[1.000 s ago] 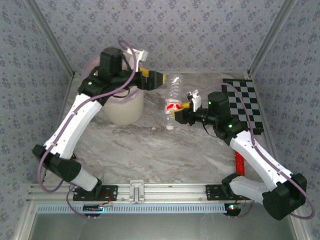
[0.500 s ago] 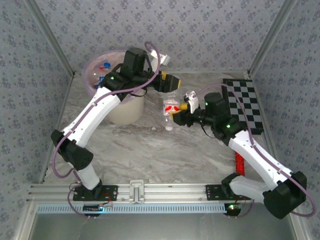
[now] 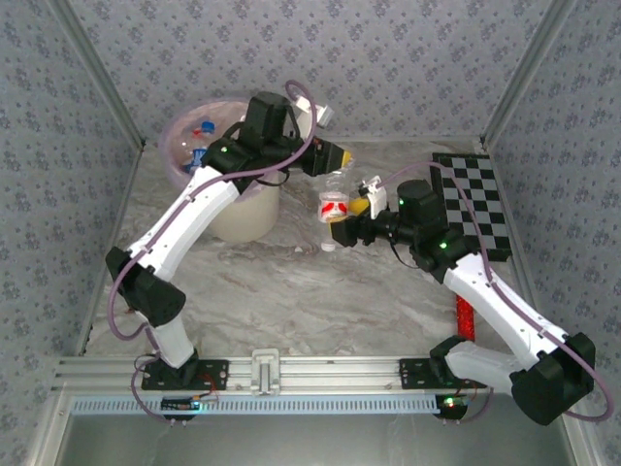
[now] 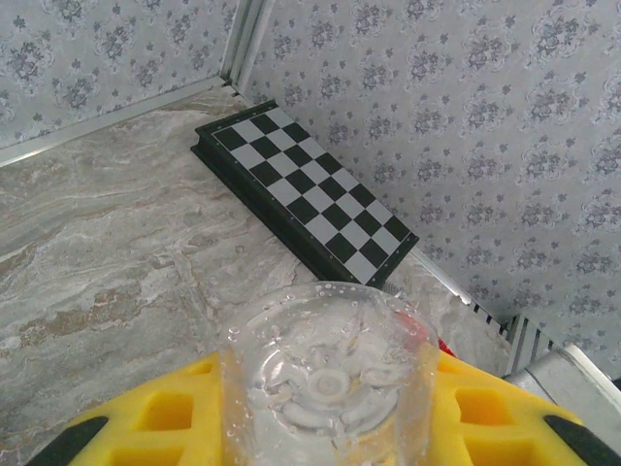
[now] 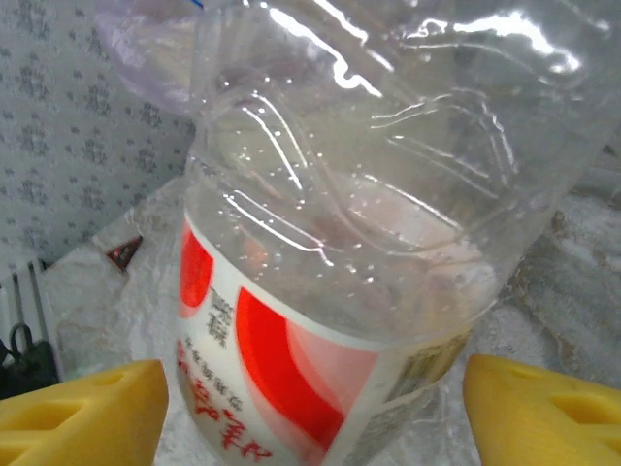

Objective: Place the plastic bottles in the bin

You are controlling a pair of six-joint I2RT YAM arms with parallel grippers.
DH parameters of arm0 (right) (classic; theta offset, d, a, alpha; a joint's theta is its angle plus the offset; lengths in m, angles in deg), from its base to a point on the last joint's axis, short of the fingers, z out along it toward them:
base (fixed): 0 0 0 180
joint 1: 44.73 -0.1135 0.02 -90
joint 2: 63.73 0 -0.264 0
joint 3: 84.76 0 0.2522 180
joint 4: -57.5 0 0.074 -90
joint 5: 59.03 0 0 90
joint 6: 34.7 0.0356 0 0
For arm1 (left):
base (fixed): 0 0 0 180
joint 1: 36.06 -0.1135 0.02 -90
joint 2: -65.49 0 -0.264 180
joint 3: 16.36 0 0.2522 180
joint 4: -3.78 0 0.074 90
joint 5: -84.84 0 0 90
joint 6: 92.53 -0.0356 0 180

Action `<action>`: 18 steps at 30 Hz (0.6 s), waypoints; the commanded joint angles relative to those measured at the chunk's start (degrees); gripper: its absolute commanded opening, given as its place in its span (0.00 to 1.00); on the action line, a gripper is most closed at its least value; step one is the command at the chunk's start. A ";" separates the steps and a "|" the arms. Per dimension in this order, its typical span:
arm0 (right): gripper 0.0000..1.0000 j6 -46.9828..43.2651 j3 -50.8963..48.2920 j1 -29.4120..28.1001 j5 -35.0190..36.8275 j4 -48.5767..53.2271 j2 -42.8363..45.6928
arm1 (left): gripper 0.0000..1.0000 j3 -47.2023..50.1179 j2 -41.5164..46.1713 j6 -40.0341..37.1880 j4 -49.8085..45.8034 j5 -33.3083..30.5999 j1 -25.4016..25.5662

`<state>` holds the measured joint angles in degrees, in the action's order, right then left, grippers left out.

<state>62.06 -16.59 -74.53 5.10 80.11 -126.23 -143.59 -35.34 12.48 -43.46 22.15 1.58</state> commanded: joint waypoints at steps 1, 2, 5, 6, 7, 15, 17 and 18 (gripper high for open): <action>0.97 0.27 -1.69 0.73 2.30 -1.29 3.01 | 0.18 -4.39 -2.06 0.49 -1.58 -0.85 0.36; 1.00 0.27 -2.26 1.07 3.00 -1.42 4.02 | 0.18 -5.43 -2.61 0.15 -2.42 -0.94 0.39; 1.00 0.83 -3.69 3.32 5.36 0.35 8.10 | 0.17 -9.91 -4.15 -2.40 -6.84 -3.40 0.30; 1.00 1.03 -4.01 4.13 6.49 1.45 9.81 | 0.17 -11.96 -4.59 -3.66 -8.83 -4.84 0.19; 1.00 1.18 -4.36 4.92 8.18 2.63 11.48 | 0.17 -14.59 -5.10 -5.05 -10.93 -6.40 0.10; 1.00 4.22 -9.14 10.52 11.95 6.38 17.06 | 0.04 -43.76 -12.97 -16.21 -22.24 -35.73 -0.65; 1.00 4.79 -9.78 10.60 11.80 6.43 16.89 | 0.01 -45.97 -12.91 -16.35 -19.69 -40.43 -0.76; 1.00 4.92 -9.98 10.59 12.16 6.51 16.81 | 0.01 -45.53 -12.05 -16.43 -17.61 -42.05 -0.79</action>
<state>65.04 -25.33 -64.11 15.97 84.89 -108.88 -186.60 -47.74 -0.64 -62.01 -8.06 1.21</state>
